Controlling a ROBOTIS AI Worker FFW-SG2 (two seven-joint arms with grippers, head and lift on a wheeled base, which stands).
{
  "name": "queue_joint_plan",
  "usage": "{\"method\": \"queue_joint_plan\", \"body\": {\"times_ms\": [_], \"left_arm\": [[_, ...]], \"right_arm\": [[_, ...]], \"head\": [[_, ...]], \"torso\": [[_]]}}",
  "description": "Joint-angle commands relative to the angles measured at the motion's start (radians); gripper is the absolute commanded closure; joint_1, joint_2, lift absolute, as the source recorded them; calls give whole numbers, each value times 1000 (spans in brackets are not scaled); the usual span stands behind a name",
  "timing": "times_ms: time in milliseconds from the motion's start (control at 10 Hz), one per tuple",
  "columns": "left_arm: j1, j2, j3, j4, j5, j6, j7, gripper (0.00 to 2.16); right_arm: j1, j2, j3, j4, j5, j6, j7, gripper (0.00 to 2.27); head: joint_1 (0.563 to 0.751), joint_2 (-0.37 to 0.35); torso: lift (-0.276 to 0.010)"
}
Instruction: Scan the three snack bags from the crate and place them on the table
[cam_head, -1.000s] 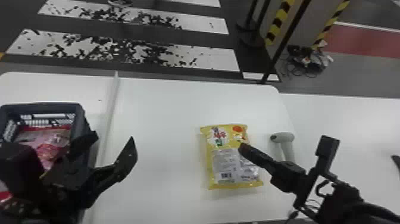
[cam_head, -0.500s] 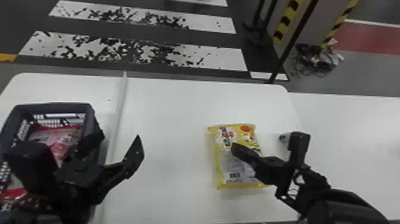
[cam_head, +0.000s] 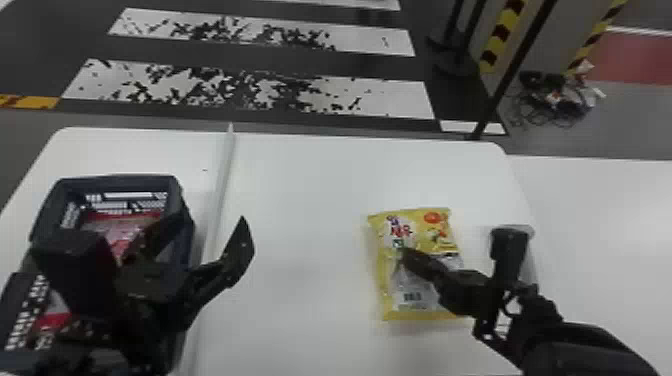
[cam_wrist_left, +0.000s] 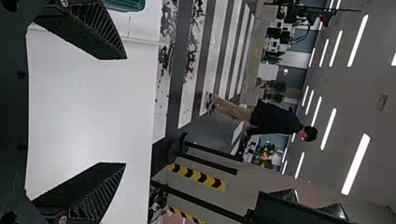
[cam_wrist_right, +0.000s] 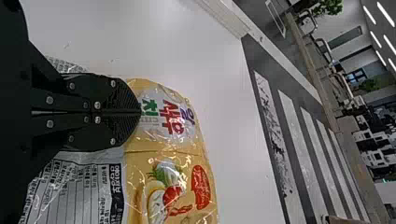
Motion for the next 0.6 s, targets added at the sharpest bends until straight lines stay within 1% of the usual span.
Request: {"method": "queue_joint_plan", "body": {"times_ms": [0,100,200,300,400,500], "left_arm": [[-10,0,-5,4,0,0,6,56],[-11,0,-12,3,0,0,45,56],[-11,0,-12,1,0,0,59,56],[-13,0,-11,3,0,0,59,56],[-11,3,-11,10,0,-3,61,56],[-14,8,-9,26,0,-15,61,56]], "right_arm": [[33,-1,-15,-73,-20,9,1,2148],[67,0,-50,-179,-45,98,0,1983],[98,0,-90,-276,-66,153,-2,1517],[130,0,-126,-354,-57,156,-5,394],[154,-1,-149,-403,-34,153,-5,-2],[164,-1,-156,-418,31,141,-11,16]], "head": [[695,-100],[695,-101],[695,-101],[695,-107],[695,-124],[695,-146]], "torso": [[-62],[-62],[-62],[-62],[-62],[-62]]}}
